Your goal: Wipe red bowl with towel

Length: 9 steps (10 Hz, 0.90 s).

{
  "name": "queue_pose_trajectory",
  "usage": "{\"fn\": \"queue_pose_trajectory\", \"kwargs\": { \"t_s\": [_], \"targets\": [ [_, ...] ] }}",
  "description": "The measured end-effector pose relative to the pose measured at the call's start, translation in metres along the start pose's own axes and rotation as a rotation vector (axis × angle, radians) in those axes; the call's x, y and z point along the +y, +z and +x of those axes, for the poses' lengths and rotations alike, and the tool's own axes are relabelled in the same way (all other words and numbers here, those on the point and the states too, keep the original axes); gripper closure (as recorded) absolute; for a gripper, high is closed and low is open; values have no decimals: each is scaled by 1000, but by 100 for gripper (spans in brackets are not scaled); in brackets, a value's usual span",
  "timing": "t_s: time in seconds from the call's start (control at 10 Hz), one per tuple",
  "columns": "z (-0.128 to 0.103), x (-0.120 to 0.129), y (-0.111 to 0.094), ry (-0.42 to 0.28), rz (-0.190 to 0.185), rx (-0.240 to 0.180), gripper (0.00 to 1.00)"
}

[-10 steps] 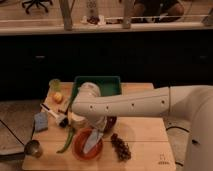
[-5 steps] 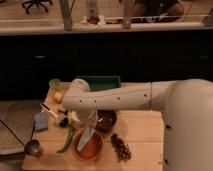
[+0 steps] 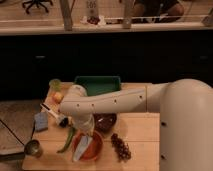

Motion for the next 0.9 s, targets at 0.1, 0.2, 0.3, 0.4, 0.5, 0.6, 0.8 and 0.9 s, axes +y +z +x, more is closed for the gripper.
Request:
{"fn": "queue_pose_trajectory", "kwargs": {
  "t_s": [0.1, 0.2, 0.3, 0.4, 0.5, 0.6, 0.8, 0.9],
  "targets": [
    [0, 11, 2, 12, -6, -6, 97],
    [3, 25, 2, 31, -12, -8, 97],
    [8, 43, 1, 59, -15, -9, 97],
    [12, 53, 0, 77, -17, -9, 97],
    [17, 59, -1, 96, -17, -9, 97],
    [22, 63, -4, 109, -13, -7, 97],
    [31, 58, -11, 113, -4, 8, 97],
    [35, 50, -14, 105, -3, 18, 97]
  ]
}}
